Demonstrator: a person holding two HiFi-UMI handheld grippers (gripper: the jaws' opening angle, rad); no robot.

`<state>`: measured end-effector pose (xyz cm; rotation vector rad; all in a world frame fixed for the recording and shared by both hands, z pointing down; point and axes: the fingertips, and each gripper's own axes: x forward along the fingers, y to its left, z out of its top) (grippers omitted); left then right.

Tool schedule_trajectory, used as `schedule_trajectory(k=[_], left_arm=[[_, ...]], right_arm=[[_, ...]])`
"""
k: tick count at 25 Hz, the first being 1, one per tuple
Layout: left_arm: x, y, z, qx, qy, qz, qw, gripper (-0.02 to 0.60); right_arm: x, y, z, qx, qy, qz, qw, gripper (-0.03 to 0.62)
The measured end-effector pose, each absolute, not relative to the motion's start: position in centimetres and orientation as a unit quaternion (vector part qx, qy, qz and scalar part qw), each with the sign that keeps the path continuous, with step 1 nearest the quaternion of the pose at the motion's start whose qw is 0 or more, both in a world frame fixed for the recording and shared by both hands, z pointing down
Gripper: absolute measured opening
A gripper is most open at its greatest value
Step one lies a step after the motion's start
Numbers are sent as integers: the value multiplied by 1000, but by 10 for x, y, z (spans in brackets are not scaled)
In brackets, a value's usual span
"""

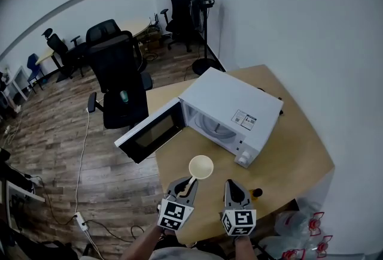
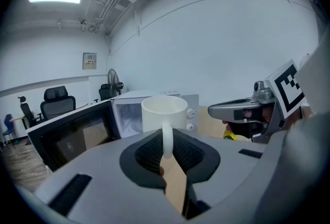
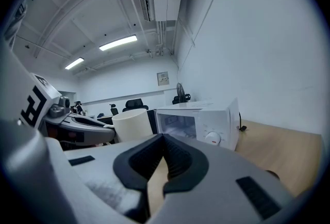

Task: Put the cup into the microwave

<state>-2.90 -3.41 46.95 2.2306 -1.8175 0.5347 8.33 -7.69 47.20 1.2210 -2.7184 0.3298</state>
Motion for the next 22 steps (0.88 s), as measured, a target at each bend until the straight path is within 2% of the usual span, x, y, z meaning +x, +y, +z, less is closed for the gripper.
schedule_trajectory(k=[11, 22], left_arm=[[-80, -98, 499, 779, -582, 200, 123, 58], [-100, -165, 544, 806, -535, 219, 126, 58]], right_arm=[[48, -124, 500, 454, -877, 128, 87, 17], [22, -168, 536, 497, -848, 153, 97, 17]])
